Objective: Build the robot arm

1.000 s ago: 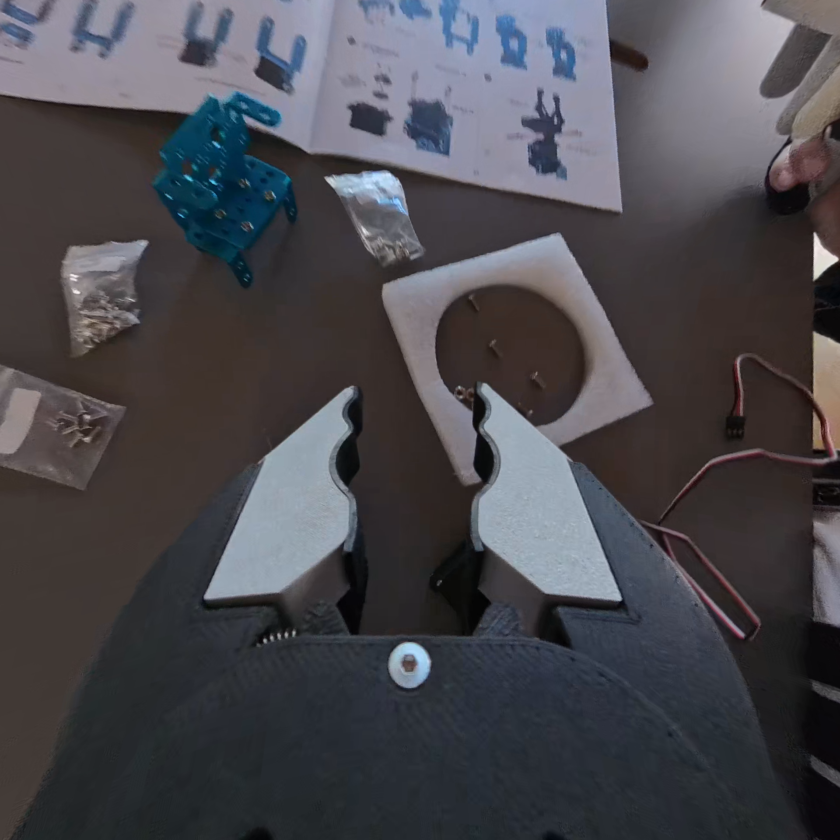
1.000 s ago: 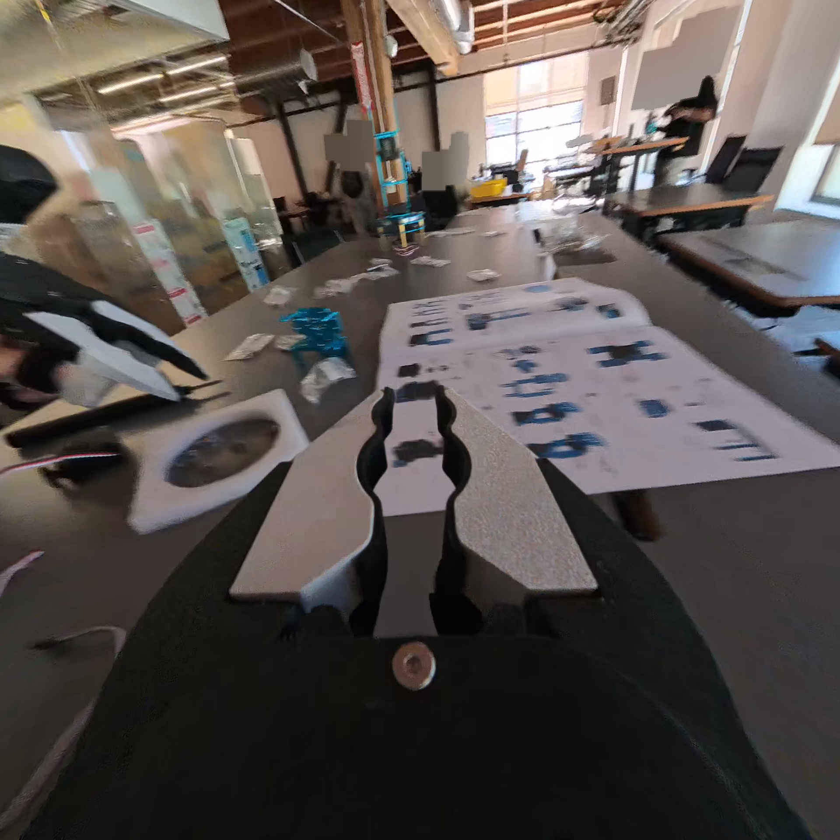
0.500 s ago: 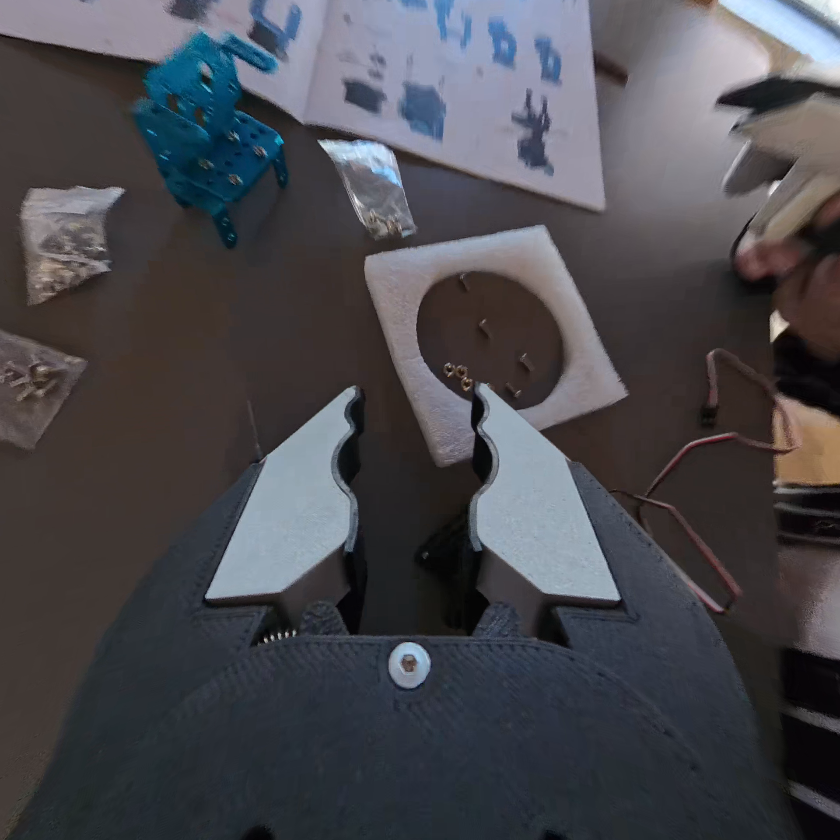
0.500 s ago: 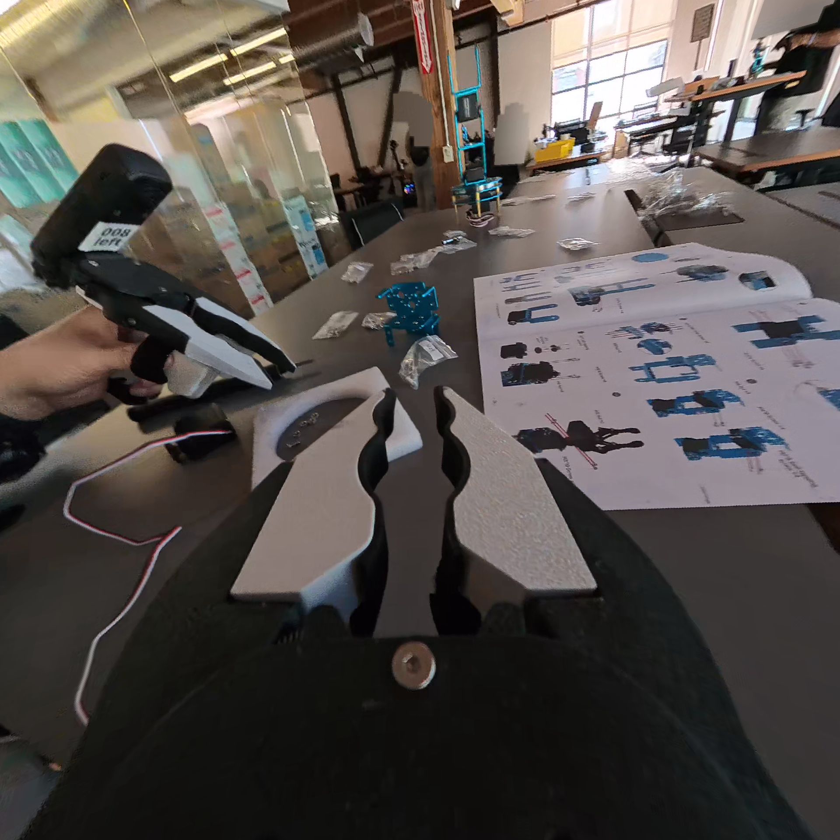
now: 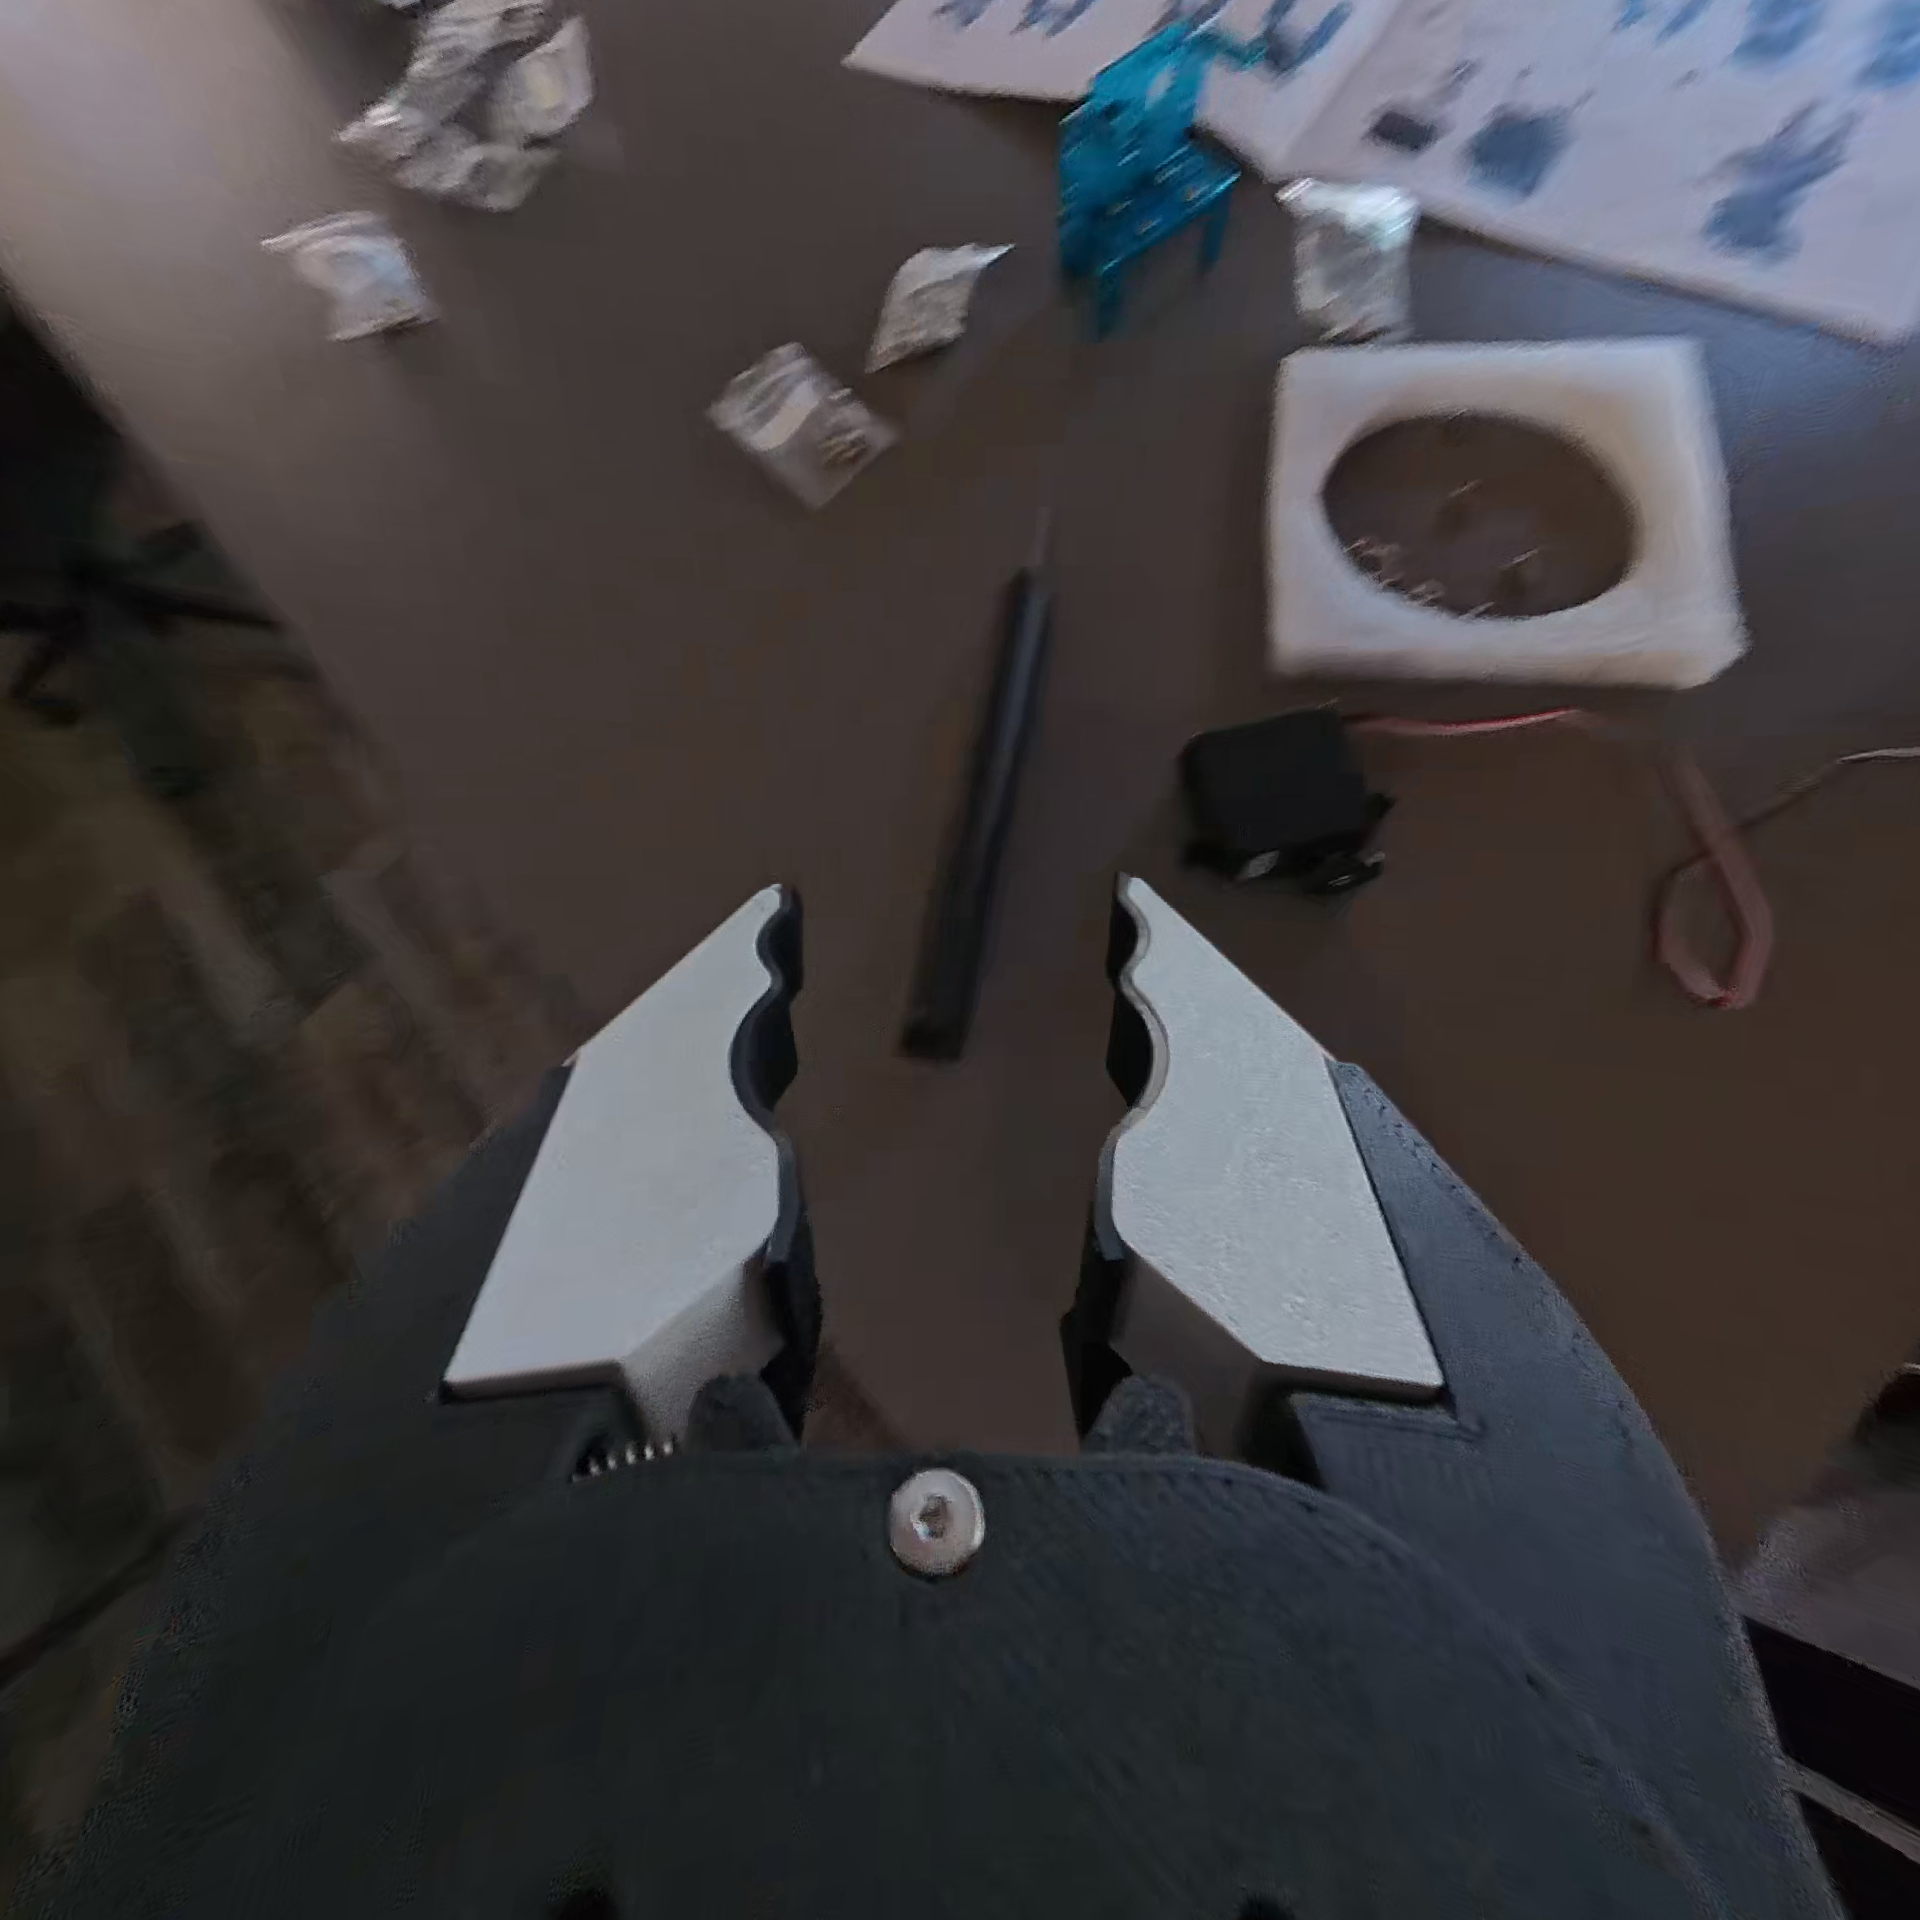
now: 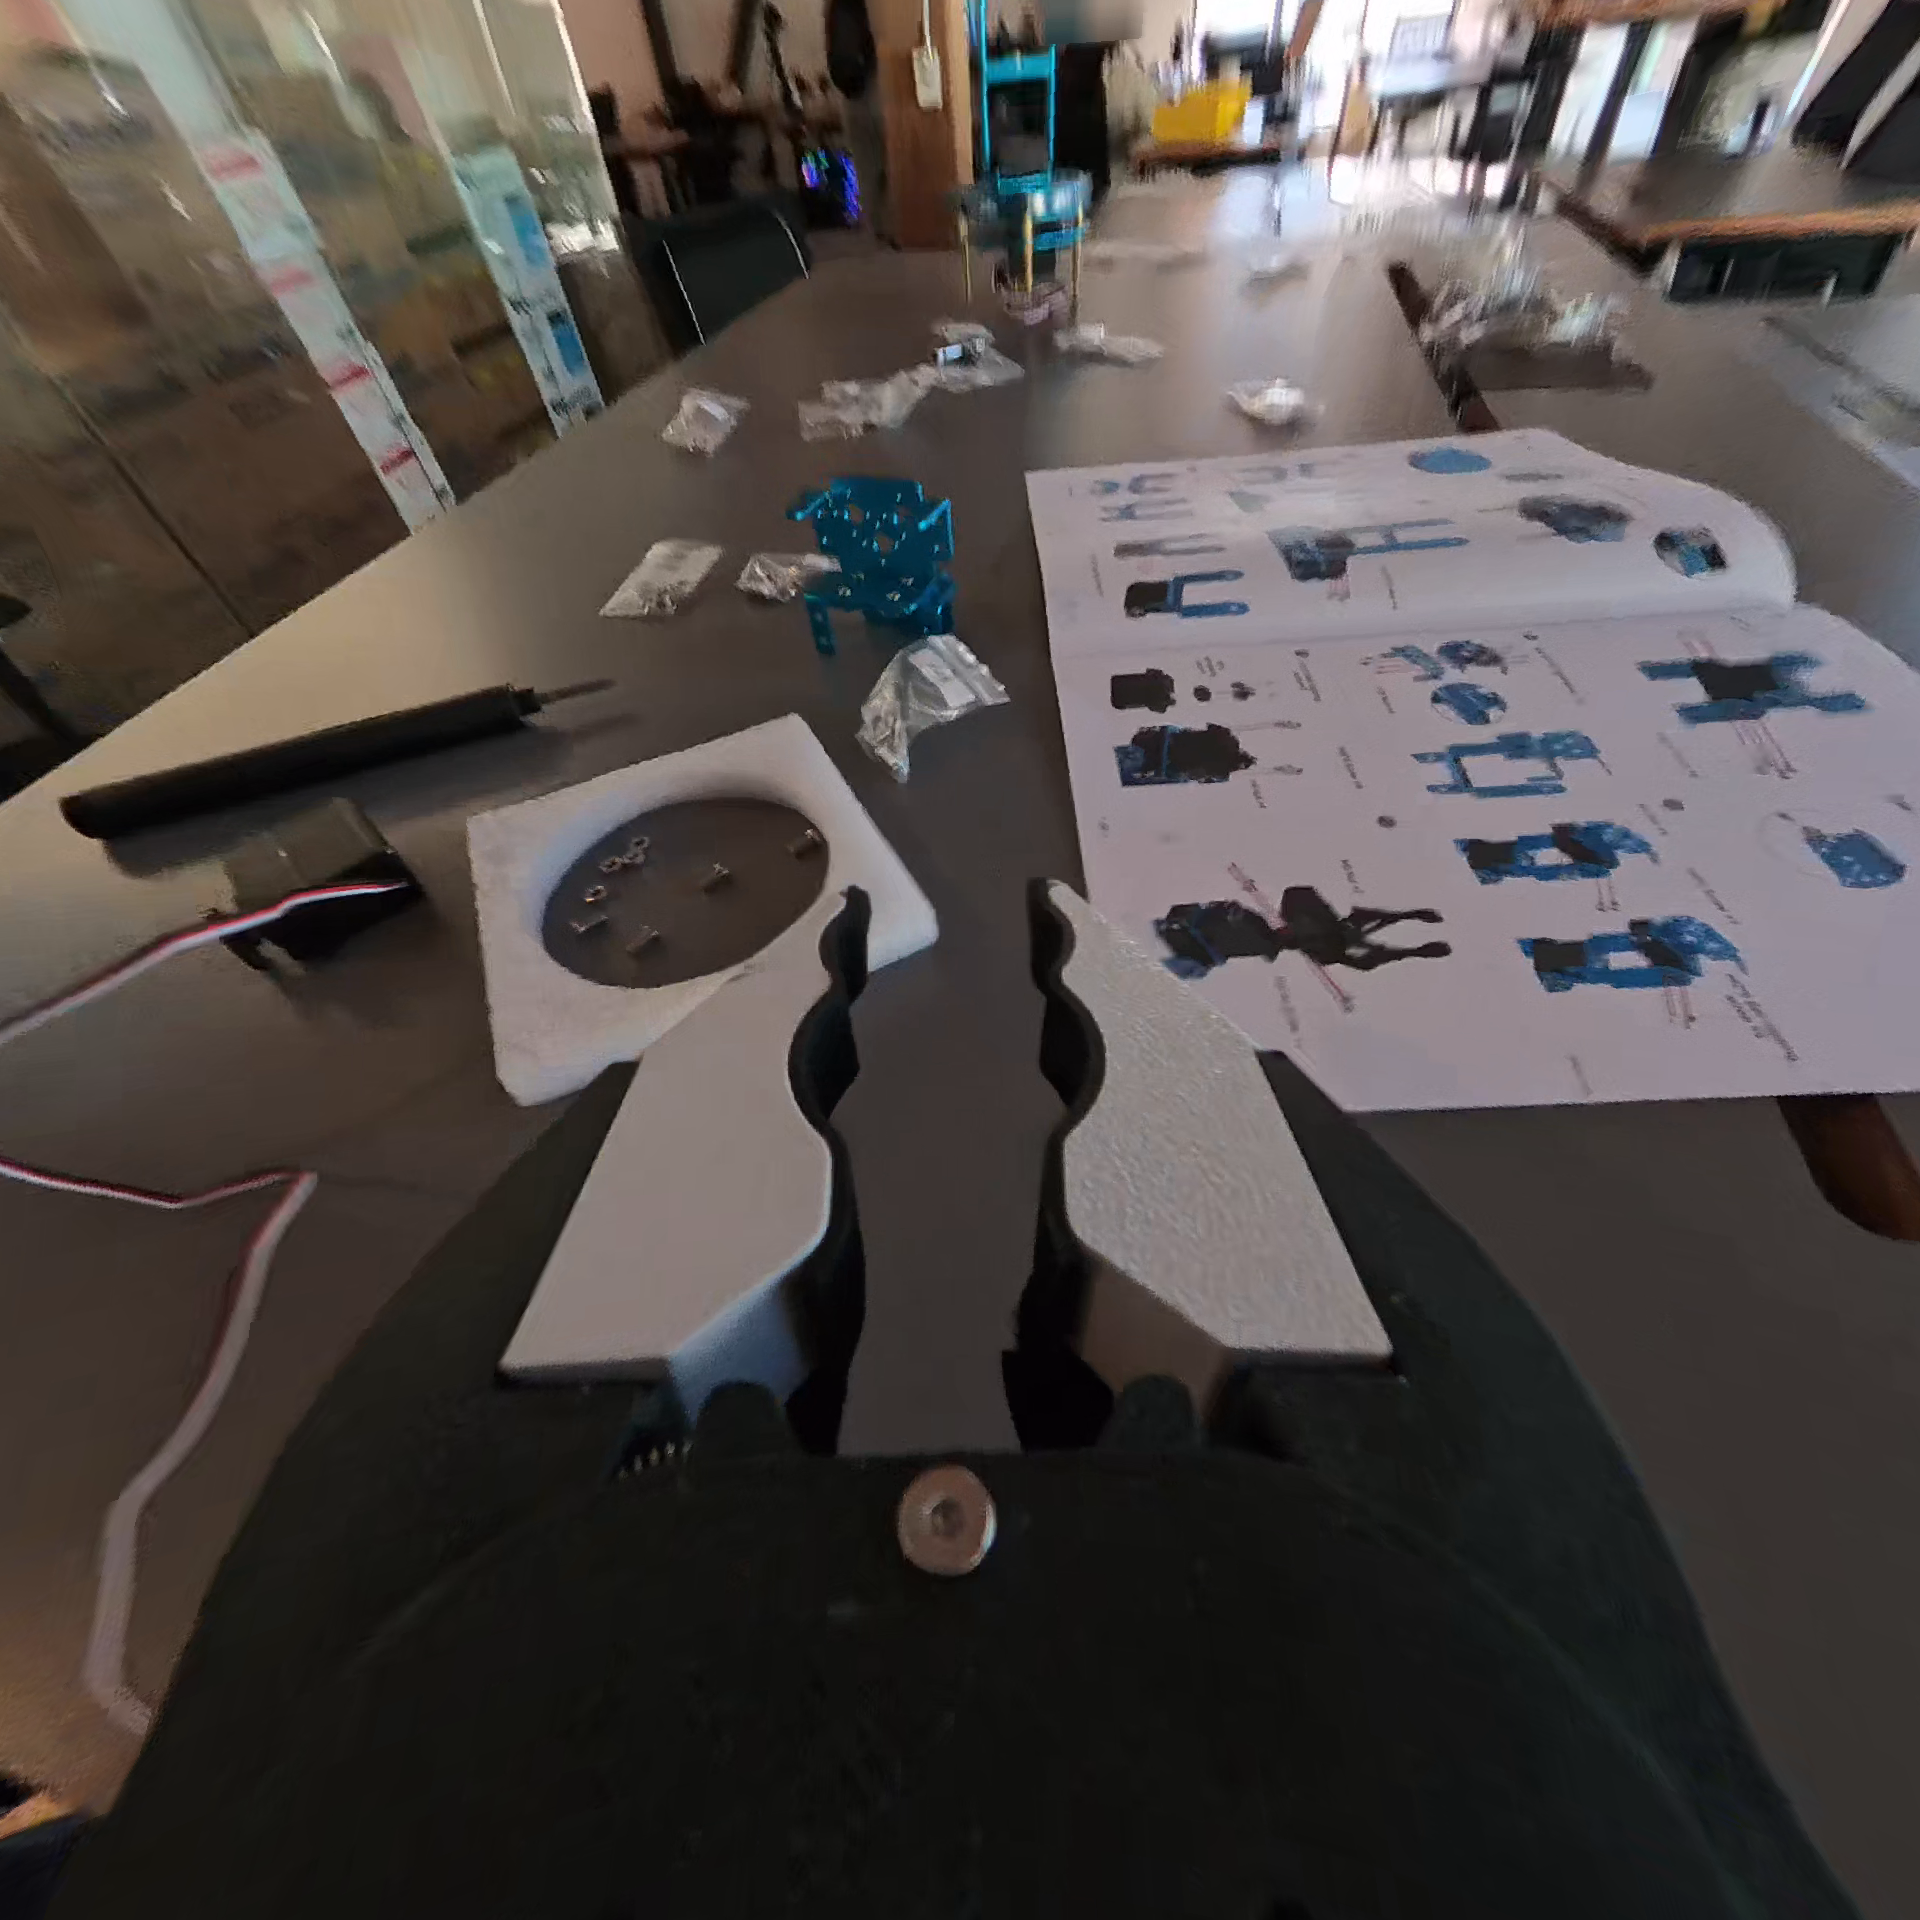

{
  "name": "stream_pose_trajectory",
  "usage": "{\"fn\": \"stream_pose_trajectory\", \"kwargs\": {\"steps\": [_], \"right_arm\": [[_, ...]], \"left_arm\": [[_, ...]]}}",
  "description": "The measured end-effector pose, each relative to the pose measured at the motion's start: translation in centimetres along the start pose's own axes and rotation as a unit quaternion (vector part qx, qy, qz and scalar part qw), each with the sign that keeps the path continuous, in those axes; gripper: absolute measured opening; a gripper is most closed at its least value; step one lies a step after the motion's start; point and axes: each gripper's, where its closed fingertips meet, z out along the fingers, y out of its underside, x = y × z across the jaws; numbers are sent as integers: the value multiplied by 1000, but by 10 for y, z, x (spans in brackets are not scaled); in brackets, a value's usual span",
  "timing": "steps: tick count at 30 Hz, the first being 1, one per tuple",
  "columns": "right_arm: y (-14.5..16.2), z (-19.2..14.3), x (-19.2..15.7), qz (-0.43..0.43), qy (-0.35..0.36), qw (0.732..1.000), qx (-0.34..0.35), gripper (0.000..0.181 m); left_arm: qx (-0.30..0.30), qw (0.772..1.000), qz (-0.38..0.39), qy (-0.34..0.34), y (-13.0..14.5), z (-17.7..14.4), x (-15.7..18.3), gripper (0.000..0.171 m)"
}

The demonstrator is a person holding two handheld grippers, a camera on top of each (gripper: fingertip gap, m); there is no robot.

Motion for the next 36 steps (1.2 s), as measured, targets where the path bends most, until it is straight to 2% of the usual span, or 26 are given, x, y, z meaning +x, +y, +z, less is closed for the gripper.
{"fn": "stream_pose_trajectory", "kwargs": {"steps": [2,4,6,8,10,13,15,18,21,23,25,28,31,36], "right_arm": [[-14,-3,-26,12,-13,1000,-11,39],[-32,-3,-54,-31,-1,999,-13,47],[-39,4,-82,-92,15,995,-42,57],[-38,14,-113,-106,6,992,-69,57],[-39,21,-144,-78,-12,994,-79,60],[-45,23,-166,-61,33,996,-63,71],[-48,15,-167,-38,94,994,-36,75],[-38,-11,-153,31,188,982,-8,75],[-35,-42,-135,58,270,961,12,74],[-36,-63,-132,74,302,950,13,67],[-39,-82,-135,90,322,942,31,62],[-37,-100,-137,104,343,933,38,56],[-39,-108,-138,113,355,927,39,52],[-48,-111,-136,87,358,930,19,48]], "left_arm": [[-31,997,19,-62,7,-10,-24,63],[-57,992,34,-108,10,-19,-44,70],[-57,988,44,-138,9,-27,-61,78],[-49,988,44,-142,11,-34,-74,81],[-41,989,43,-138,19,-44,-89,84],[-23,992,43,-112,40,-67,-114,86],[-10,996,28,-78,65,-87,-133,85],[-15,999,-14,-31,125,-121,-170,88],[-2,999,-53,-15,187,-157,-213,88],[-6,996,-90,-12,226,-180,-241,92],[16,991,-132,2,246,-202,-261,92],[74,987,-145,7,247,-226,-288,85],[112,985,-128,-4,228,-236,-308,85],[158,982,-103,23,186,-231,-295,79]]}}
